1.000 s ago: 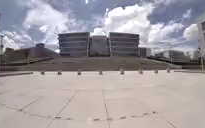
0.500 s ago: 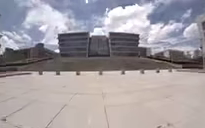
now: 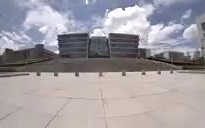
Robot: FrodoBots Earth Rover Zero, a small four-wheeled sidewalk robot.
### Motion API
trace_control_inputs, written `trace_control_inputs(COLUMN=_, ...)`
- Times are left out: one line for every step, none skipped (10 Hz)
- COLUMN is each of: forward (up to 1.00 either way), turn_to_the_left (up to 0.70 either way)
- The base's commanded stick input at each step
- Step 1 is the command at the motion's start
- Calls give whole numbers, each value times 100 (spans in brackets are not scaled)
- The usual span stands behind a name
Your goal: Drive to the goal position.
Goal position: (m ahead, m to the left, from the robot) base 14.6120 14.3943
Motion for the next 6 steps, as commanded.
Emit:
trace_control_inputs(forward=70, turn_to_the_left=33)
trace_control_inputs(forward=70, turn_to_the_left=34)
trace_control_inputs(forward=70, turn_to_the_left=21)
trace_control_inputs(forward=70, turn_to_the_left=20)
trace_control_inputs(forward=70, turn_to_the_left=22)
trace_control_inputs(forward=70, turn_to_the_left=17)
